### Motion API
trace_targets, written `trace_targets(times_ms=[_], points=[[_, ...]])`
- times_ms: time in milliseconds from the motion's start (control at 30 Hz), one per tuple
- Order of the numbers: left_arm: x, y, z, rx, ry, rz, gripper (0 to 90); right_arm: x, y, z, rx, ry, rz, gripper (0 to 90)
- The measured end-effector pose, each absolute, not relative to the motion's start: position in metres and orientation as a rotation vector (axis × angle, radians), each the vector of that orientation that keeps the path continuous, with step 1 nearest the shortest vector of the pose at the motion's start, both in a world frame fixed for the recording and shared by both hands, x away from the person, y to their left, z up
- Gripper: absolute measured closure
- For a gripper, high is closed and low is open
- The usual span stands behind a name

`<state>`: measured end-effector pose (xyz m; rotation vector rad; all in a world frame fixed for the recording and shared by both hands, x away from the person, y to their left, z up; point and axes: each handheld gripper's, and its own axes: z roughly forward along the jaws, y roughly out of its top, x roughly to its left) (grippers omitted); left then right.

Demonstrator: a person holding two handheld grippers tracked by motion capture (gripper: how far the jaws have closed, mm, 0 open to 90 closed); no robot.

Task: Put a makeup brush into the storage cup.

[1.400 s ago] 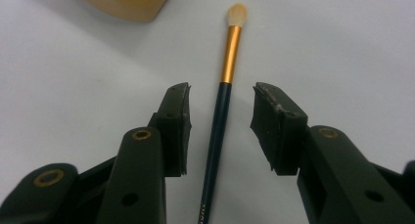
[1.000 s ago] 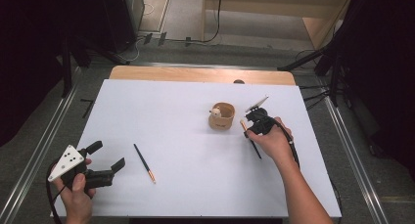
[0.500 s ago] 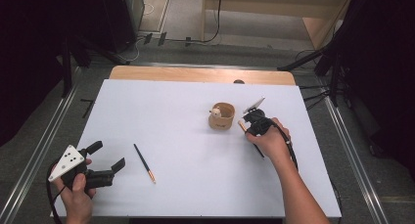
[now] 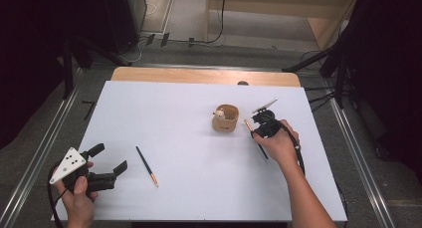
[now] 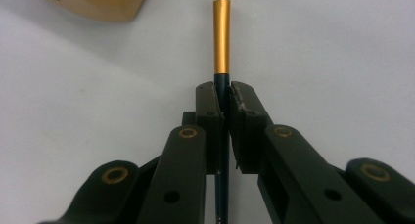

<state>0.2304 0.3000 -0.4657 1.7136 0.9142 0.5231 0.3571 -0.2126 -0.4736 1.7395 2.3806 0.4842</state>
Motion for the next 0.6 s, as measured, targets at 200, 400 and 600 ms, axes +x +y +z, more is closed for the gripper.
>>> trace_targets(times_ms=[200, 400, 600], points=[[0.230, 0.299, -0.466, 1.715, 0.914, 0.521, 0.3, 0.351, -0.216, -0.459, 1.740, 2.305, 0.624, 84.7], [0.230, 0.299, -0.466, 1.716, 0.914, 0.520, 0.3, 0.345, -0.219, -0.449, 1.728, 2.249, 0.711, 84.7], [0.231, 0.299, -0.467, 1.716, 0.916, 0.517, 0.3, 0.340, -0.222, -0.441, 1.707, 2.186, 0.805, 84.7]])
